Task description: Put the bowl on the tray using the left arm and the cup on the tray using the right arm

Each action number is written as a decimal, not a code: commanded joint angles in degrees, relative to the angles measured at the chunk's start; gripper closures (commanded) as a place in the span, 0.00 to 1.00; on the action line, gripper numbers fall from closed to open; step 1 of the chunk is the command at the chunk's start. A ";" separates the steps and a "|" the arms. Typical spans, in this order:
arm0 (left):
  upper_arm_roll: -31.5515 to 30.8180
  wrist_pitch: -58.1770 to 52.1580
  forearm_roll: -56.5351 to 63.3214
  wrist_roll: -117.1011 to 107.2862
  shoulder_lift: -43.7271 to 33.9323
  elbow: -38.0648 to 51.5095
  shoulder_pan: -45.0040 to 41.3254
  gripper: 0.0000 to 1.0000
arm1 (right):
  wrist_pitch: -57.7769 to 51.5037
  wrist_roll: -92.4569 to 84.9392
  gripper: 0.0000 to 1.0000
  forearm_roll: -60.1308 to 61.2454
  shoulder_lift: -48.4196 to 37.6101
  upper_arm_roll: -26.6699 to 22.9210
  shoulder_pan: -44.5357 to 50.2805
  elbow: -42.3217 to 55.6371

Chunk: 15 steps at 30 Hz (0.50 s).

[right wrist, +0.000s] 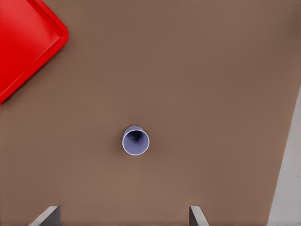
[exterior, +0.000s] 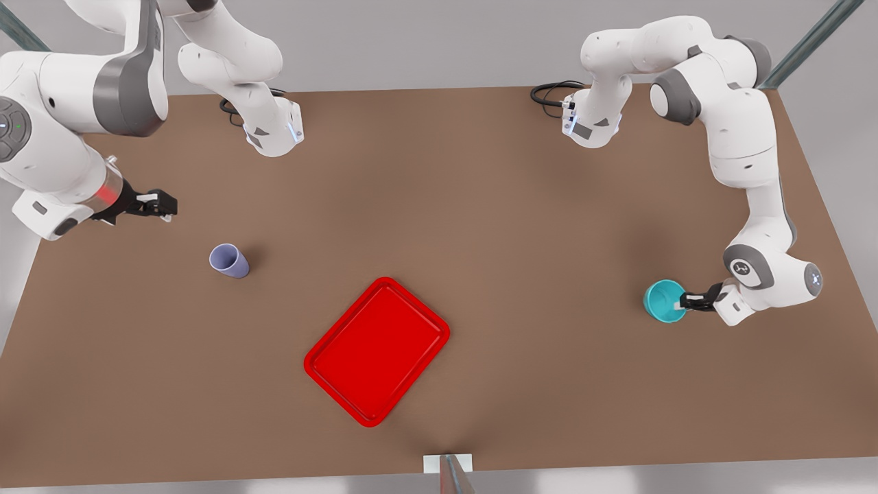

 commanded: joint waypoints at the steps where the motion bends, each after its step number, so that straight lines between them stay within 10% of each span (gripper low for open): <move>1: 0.00 -0.01 -0.52 -0.08 0.00 0.00 0.00 0.79 | 0.00 -0.01 0.00 0.00 0.00 0.00 0.01 0.00; 7: -0.44 -7.57 -0.61 -8.86 -2.29 4.57 -0.79 0.79 | 0.00 -1.16 0.00 0.00 0.00 0.00 -0.08 0.00; 15: -1.23 -3.36 -4.91 -45.15 -3.43 9.67 -23.20 0.79 | 0.18 -1.24 0.00 0.00 0.35 -0.09 -0.17 0.09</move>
